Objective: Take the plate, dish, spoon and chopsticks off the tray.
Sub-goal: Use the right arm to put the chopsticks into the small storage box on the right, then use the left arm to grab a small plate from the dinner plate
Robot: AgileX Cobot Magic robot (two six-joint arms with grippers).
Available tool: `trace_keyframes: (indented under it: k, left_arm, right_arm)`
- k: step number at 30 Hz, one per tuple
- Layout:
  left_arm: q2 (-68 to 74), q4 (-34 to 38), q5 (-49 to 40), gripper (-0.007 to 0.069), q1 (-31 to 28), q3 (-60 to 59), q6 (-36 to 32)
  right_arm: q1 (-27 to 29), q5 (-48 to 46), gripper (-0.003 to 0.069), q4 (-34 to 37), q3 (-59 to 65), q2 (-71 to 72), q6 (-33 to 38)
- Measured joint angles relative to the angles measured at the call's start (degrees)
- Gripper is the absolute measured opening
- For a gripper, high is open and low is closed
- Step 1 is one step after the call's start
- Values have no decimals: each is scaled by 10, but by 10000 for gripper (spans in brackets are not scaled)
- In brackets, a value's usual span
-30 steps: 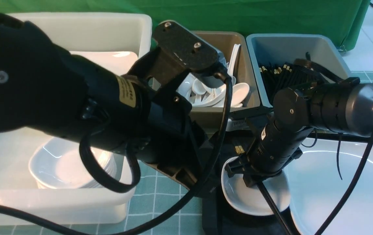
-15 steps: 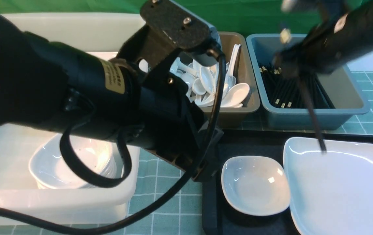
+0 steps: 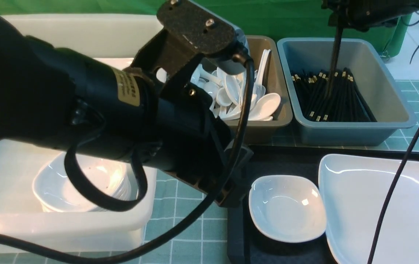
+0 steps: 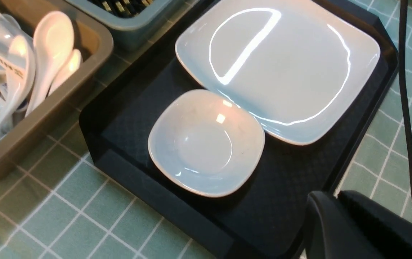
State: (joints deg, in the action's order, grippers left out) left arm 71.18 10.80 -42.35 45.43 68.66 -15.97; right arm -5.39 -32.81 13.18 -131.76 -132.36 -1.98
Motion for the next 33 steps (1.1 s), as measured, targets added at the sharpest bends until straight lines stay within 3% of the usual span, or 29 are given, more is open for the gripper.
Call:
trace_keyframes:
  k: [4, 6, 9, 10, 11, 14, 17, 20, 27, 28, 33]
  left_arm:
    - [0, -2, -16, 17, 0, 0, -3]
    - [0, -3, -19, 17, 0, 0, -6]
    - [0, -6, -29, 17, 0, 0, -24]
    - [0, -8, -36, 17, 0, 0, -33]
    - [1, -8, -37, 17, 0, 0, -36]
    - [10, -11, -52, 17, 0, 0, -72]
    - [38, -11, -57, 17, 2, 0, -103]
    - [72, -22, -61, 17, 16, 0, -141]
    - [212, -26, -19, 20, 64, 24, -217]
    - [217, -26, -17, 21, 65, 26, -220]
    - [334, -28, -4, 104, 66, 91, -364]
  right_arm:
    - [0, -20, 554, -4, -4, 6, -2]
    - [0, -38, 585, -7, -4, 12, 0]
    - [0, -124, 497, -12, -4, 55, 37]
    - [0, -173, 409, -12, -4, 75, 62]
    - [0, -181, 394, -12, -4, 82, 70]
    - [0, -291, 171, -13, -6, 126, 119]
    - [0, -320, 50, -14, 12, 180, 132]
    - [0, -320, 31, -17, 68, 244, 135]
    - [-47, -317, 34, -26, 396, 517, 135]
    - [-47, -316, 34, -26, 396, 517, 135]
    - [-72, -235, 48, -28, 637, 718, 135]
